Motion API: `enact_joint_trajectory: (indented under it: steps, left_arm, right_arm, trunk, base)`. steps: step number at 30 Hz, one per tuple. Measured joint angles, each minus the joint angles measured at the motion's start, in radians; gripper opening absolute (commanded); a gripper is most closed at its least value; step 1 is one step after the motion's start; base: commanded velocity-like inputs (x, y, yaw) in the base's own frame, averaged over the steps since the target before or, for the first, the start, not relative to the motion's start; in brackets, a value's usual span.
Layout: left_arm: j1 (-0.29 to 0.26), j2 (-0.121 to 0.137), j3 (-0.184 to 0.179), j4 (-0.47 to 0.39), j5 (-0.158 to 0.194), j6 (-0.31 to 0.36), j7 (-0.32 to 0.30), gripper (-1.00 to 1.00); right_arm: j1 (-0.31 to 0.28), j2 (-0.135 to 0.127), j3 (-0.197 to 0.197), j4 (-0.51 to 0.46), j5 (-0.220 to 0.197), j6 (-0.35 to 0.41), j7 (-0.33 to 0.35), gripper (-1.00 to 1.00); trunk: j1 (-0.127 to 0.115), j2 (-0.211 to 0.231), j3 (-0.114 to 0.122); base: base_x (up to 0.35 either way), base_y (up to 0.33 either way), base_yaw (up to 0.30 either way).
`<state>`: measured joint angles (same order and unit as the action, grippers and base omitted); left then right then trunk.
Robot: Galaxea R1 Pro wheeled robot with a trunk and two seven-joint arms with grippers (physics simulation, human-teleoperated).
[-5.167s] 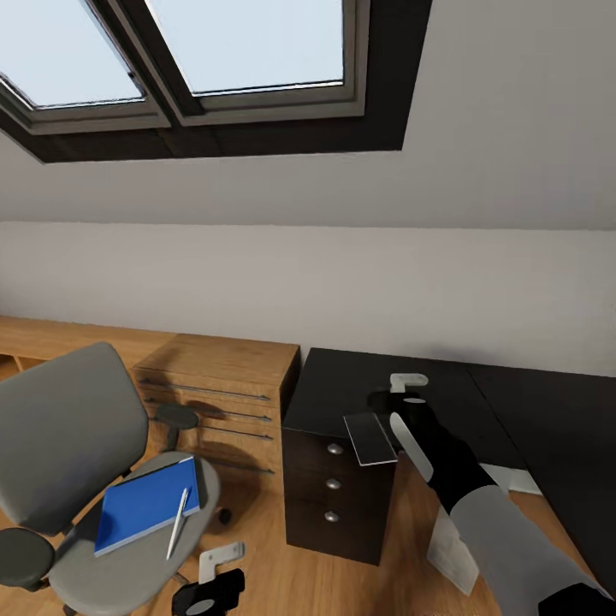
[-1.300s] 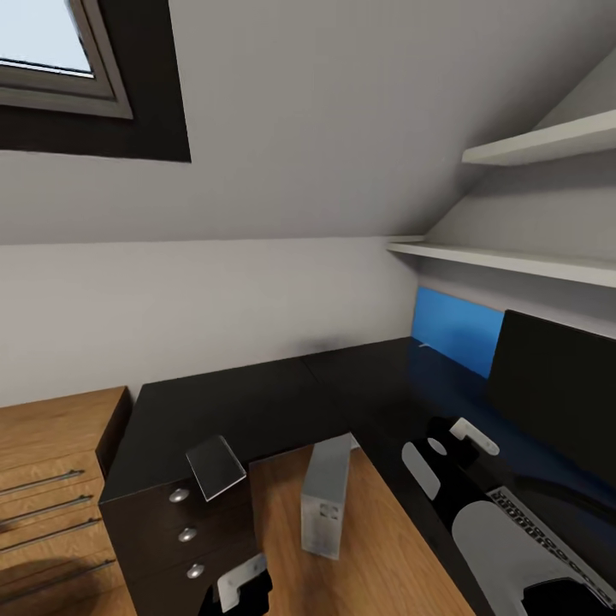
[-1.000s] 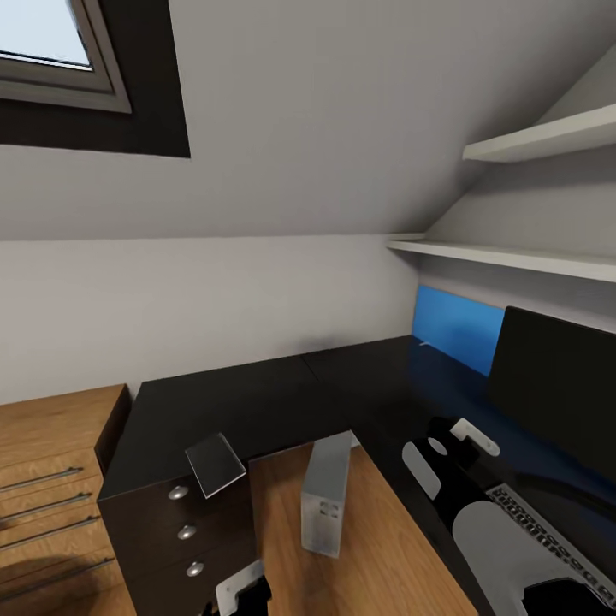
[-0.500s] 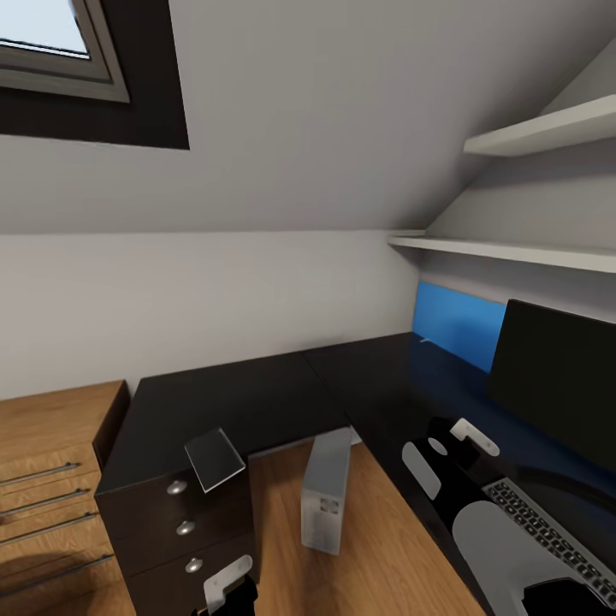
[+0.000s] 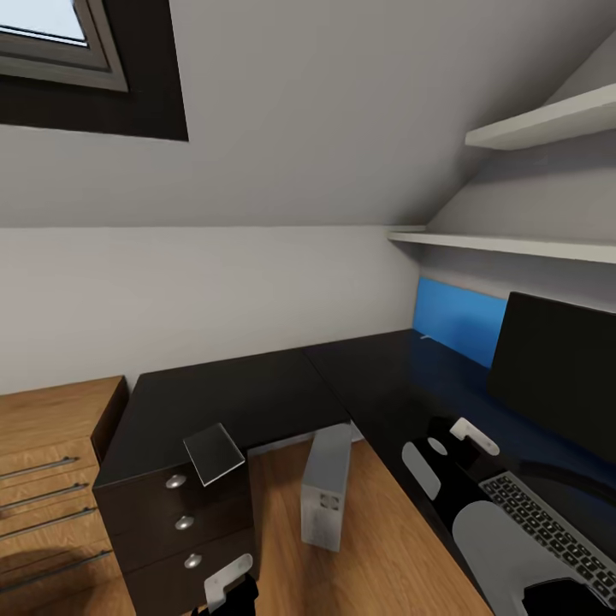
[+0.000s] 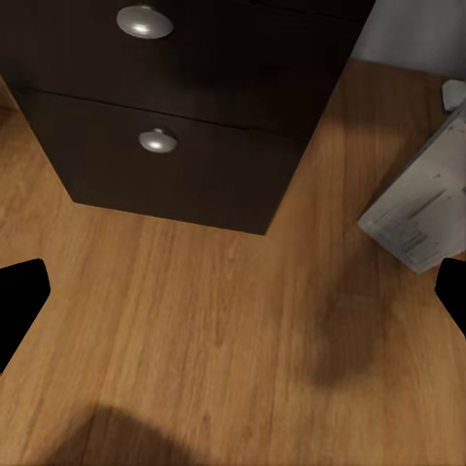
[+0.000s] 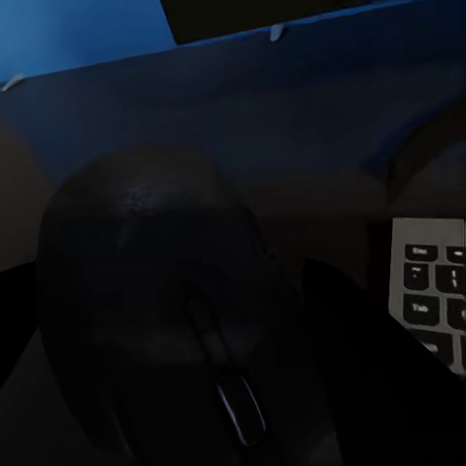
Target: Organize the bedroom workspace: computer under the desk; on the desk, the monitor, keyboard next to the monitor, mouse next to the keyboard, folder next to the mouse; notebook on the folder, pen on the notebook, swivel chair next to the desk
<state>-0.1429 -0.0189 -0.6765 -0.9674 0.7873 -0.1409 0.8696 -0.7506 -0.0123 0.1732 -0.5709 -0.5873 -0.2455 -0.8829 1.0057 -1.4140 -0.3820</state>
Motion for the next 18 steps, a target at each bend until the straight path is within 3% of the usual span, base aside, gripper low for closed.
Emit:
enact_joint_trajectory:
  steps: [18]
  left_arm:
    - [0.000, 0.001, -0.001, -0.048, -0.005, -0.005, 0.008, 1.00]
  right_arm:
    - [0.000, 0.003, -0.003, 0.002, -0.002, -0.027, -0.044, -1.00]
  trunk:
    - [0.069, -0.126, -0.056]
  base:
    - [0.000, 0.000, 0.000]
